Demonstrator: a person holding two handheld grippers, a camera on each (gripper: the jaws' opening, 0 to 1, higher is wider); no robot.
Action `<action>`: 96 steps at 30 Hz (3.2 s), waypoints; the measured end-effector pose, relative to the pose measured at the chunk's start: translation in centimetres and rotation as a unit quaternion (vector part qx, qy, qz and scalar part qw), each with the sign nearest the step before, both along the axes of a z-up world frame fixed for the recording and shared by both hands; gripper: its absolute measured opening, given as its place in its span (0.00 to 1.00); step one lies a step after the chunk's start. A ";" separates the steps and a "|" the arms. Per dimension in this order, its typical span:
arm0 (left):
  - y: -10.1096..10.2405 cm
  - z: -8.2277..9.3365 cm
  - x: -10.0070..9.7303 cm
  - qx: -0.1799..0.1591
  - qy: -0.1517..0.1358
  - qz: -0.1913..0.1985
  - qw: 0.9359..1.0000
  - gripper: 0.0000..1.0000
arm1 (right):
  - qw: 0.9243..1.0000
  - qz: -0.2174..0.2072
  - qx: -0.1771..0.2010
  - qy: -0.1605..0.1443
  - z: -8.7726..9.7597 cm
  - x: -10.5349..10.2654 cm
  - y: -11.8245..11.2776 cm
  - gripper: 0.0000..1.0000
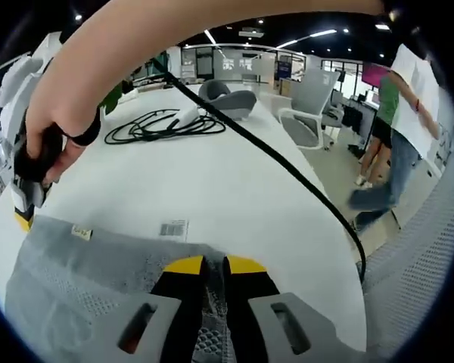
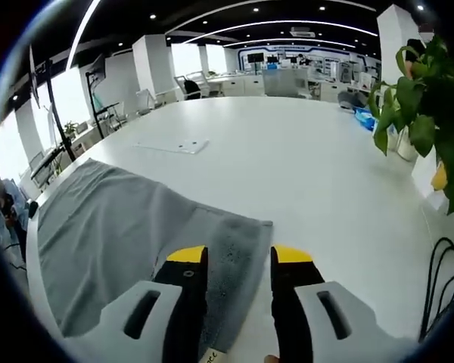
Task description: Fold the towel on the table until its edges align and the towel forms a compact rectangular stack.
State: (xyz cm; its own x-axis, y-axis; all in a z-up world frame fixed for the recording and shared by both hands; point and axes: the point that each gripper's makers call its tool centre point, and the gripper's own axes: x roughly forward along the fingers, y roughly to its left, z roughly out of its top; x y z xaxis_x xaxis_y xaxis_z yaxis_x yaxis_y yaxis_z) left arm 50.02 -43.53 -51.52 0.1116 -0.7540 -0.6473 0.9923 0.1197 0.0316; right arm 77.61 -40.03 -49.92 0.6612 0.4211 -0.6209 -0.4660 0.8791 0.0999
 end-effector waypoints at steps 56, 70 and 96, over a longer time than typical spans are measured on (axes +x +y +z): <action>-2.2 5.9 -3.3 -0.079 0.041 0.017 0.996 0.09 | 0.996 -0.079 -0.002 -0.036 4.1 -1.0 -5.6 0.00; -0.7 10.0 -3.3 -0.111 0.030 0.018 0.993 0.09 | 0.995 -0.083 0.013 -0.063 8.5 -1.7 -3.7 0.00; 7.5 18.9 -4.2 -0.171 0.009 0.055 0.984 0.09 | 0.991 -0.049 0.030 -0.118 16.1 -2.1 3.7 0.00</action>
State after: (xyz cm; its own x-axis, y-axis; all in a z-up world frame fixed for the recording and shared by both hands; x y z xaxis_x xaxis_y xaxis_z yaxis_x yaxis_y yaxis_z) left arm 45.82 -36.01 -32.63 0.1954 -0.9123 -0.3600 0.9728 0.2269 -0.0469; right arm 75.52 -36.35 -33.81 0.8242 0.3801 -0.4198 -0.3961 0.9167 0.0524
